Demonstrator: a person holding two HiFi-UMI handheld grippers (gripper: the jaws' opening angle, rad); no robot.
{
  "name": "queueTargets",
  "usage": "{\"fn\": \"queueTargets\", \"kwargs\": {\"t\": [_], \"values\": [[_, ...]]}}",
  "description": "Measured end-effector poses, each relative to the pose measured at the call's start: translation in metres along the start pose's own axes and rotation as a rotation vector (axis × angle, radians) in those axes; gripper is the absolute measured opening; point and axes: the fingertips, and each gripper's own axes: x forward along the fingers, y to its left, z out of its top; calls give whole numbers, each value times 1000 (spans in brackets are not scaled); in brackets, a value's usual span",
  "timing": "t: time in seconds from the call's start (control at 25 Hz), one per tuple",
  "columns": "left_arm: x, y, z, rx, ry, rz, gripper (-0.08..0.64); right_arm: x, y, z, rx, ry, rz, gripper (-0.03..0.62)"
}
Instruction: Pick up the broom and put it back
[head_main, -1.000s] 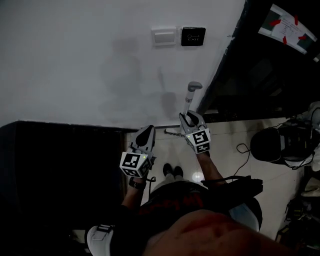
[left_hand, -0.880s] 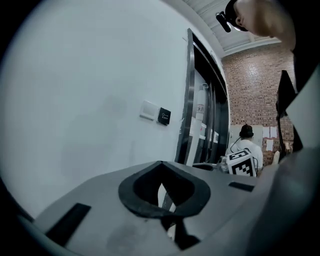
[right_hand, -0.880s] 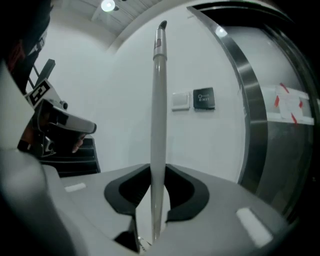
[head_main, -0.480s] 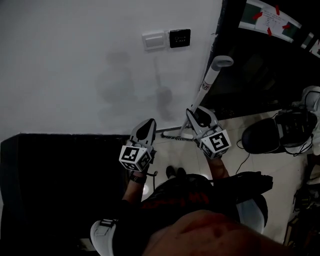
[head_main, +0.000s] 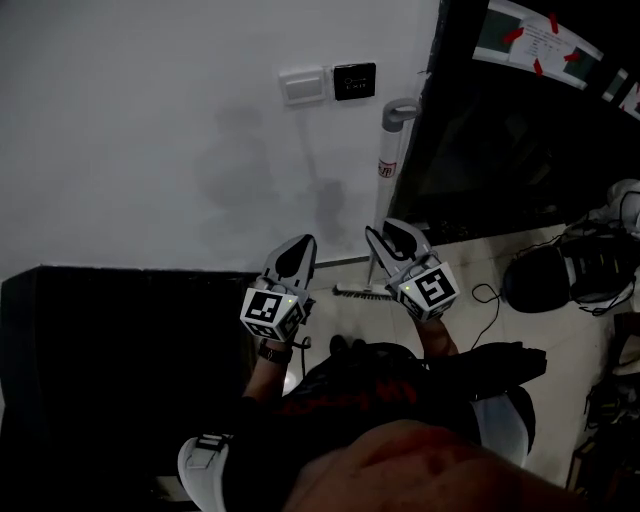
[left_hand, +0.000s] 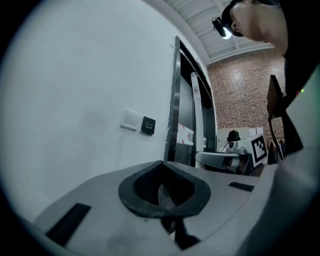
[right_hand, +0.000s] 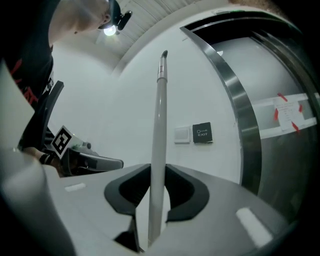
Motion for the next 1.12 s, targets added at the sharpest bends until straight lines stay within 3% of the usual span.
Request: {"fn": "queueTargets", "kwargs": {"t": [0.16,0.52,0.88,1.12], "values": [[3,-1,6,-43,-27,1,6,2,3,2,-42,4,-1,91],[-5,19,1,-12,9,39,5,10,-3,-25,-24,75,-31,91],[-16,41,-11,-58,45,68,5,40,17,-100,24,217,20,89],[-14,64,-47,-106,83,109,5,55,25,-172,47,405,74,89]]}}
